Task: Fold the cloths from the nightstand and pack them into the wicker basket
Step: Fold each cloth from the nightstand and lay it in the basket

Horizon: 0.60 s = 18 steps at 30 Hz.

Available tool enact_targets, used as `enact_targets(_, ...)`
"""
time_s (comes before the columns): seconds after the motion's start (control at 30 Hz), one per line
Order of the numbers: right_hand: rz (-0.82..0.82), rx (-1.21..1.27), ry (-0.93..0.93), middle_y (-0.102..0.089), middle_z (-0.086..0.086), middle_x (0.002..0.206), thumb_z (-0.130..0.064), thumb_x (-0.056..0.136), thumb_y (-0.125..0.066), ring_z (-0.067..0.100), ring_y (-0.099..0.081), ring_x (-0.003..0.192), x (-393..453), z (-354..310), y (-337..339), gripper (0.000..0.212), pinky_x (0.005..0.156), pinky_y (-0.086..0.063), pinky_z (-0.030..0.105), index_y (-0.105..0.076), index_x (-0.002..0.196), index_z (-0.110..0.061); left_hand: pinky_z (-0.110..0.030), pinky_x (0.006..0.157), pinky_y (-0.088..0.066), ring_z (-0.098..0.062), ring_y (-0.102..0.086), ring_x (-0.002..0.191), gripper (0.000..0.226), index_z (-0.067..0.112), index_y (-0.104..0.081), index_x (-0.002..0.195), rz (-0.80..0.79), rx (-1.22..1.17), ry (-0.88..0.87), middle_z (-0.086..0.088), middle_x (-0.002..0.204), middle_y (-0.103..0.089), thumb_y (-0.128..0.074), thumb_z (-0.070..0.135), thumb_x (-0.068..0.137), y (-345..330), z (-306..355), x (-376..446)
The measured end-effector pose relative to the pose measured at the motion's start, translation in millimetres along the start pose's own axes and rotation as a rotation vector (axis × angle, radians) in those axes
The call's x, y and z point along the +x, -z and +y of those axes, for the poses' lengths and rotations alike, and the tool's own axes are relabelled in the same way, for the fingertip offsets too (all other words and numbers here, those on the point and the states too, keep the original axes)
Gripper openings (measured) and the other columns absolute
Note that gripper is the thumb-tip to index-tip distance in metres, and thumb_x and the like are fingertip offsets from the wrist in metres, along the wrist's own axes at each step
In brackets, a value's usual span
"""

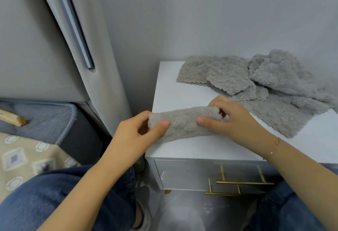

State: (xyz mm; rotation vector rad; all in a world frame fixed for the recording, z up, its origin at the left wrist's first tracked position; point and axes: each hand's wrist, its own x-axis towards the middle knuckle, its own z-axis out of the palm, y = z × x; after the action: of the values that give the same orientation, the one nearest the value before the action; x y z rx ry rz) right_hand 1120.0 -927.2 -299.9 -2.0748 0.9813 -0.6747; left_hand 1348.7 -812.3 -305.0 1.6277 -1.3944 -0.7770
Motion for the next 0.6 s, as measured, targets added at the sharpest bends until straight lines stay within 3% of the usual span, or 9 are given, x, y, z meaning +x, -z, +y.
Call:
enact_targets(0.07,0.054,-0.052,-0.018,-0.050,0.008,0.078,-0.065,0.070,-0.062,0.013,-0.045,0.066,10,2,-6,0.055,0.062,-0.036,0.028,-0.047,0.066,-0.012,-0.050,0.087,-0.053,-0.027,-0.066,0.093,0.058,0.017,-0.069,0.099,0.013,0.031,0.037,-0.006,0.095,-0.072,-0.055,0.071,0.081,1,-4,10)
enact_targets(0.17,0.098,-0.109,-0.083,-0.038,0.003,0.067,-0.066,0.070,-0.060,0.011,-0.034,0.058,22,1,-10,0.062,0.058,-0.028,0.029,-0.037,0.062,-0.008,-0.041,0.078,-0.054,-0.027,-0.065,0.086,0.077,0.007,-0.067,0.098,-0.001,0.149,0.084,-0.013,0.093,-0.069,-0.047,0.079,0.078,5,-6,28)
enact_targets(0.23,0.112,-0.117,-0.108,-0.033,-0.004,0.062,-0.066,0.069,-0.061,0.009,-0.030,0.056,26,1,-11,0.060,0.056,-0.025,0.028,-0.033,0.060,-0.013,-0.028,0.070,-0.049,-0.018,-0.062,0.081,0.058,0.015,-0.066,0.098,-0.050,0.222,0.096,-0.005,0.091,-0.066,-0.051,0.069,0.081,9,-3,38)
enact_targets(0.3,0.111,-0.129,-0.112,-0.031,-0.005,0.059,-0.066,0.070,-0.061,0.009,-0.028,0.054,28,3,-12,0.060,0.056,-0.024,0.029,-0.031,0.060,-0.015,-0.016,0.071,-0.047,-0.007,-0.059,0.088,0.032,0.029,-0.060,0.109,-0.094,0.236,0.087,0.009,0.099,-0.061,-0.059,0.051,0.087,15,1,48)
enact_targets(0.43,0.104,-0.158,-0.101,-0.030,-0.005,0.057,-0.067,0.072,-0.061,0.009,-0.029,0.051,32,8,-12,0.062,0.054,-0.022,0.028,-0.031,0.060,-0.014,-0.007,0.071,-0.041,0.003,-0.057,0.092,0.024,0.036,-0.061,0.112,-0.158,0.202,-0.040,0.020,0.101,-0.061,-0.065,0.029,0.090,19,3,59)
enact_targets(0.5,0.103,-0.163,-0.104,-0.029,-0.006,0.056,-0.066,0.073,-0.062,0.009,-0.030,0.050,34,10,-12,0.064,0.052,-0.022,0.026,-0.034,0.061,-0.011,-0.008,0.072,-0.042,0.004,-0.059,0.089,0.015,0.035,-0.065,0.106,-0.171,0.178,-0.070,0.020,0.097,-0.065,-0.061,0.029,0.093,15,3,56)
enact_targets(0.6,0.179,-0.241,-0.084,-0.042,-0.010,0.063,-0.069,0.072,-0.062,0.006,-0.040,0.056,34,14,-13,0.054,0.053,-0.029,0.019,-0.057,0.075,-0.016,-0.014,0.066,-0.048,0.000,-0.063,0.080,0.020,0.036,-0.064,0.103,-0.183,0.127,-0.016,0.017,0.090,-0.067,-0.062,0.047,0.086,9,4,45)
